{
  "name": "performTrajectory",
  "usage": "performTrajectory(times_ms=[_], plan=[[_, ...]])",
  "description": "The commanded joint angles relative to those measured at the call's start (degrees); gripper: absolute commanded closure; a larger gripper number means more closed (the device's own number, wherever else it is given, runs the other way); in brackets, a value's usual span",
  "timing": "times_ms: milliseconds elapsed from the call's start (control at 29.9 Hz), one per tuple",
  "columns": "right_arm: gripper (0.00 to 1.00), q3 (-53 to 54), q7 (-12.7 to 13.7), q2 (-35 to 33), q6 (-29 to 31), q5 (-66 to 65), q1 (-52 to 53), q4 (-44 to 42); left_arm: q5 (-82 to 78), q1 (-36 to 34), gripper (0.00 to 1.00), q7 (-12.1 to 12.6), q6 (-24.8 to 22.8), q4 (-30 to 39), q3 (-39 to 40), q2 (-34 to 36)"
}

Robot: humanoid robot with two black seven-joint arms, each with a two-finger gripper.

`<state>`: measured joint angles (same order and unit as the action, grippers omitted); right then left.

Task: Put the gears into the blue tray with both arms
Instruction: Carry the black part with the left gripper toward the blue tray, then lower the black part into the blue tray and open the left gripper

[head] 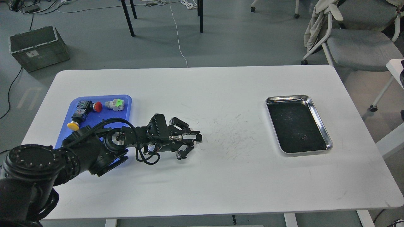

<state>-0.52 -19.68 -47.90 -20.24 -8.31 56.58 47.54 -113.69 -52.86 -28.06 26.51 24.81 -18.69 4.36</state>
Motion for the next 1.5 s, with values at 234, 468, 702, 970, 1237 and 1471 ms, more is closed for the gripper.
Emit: performTrajectory(times_ms=[234,468,702,970,1237,1471], plan=[[0.07,0.25,-0.09,0.18,0.37,-0.12,-0.42,-0.60,1.98,-4.79,0.94,0.06,0.03,2.44,0.06,5.13],[0.07,0.34,-0.18,0.18,0.37,-0.12,-0.24,-0.43,1.72,-9.36,0.94,0.06,-0.14,5.95,-0.03,12.68],[0.06,0.25,-0.18,0.00,0.64,-0.12,-0.42,-0.25,2.07,-9.19,0.94,0.06,0.03,6.13,0.06,24.10],[0.06,0.25,-0.35,0.53,0.99,-0.30,-0.68,-0.69,2.07,-2.79,0.94,0.06,1.43,13.69,0.24,38.00],[0.06,0.25,-0.36,0.71,0.99,-0.30,-0.68,-0.69,2.60,1.00,0.93,0.06,1.49,13.70,0.85,38.36],[0.06,-0.01,-0.36,0.27,0.99,-0.30,-0.68,-0.69,2.42,2.50,0.93,0.06,1.49,16.59,0.76,38.71]])
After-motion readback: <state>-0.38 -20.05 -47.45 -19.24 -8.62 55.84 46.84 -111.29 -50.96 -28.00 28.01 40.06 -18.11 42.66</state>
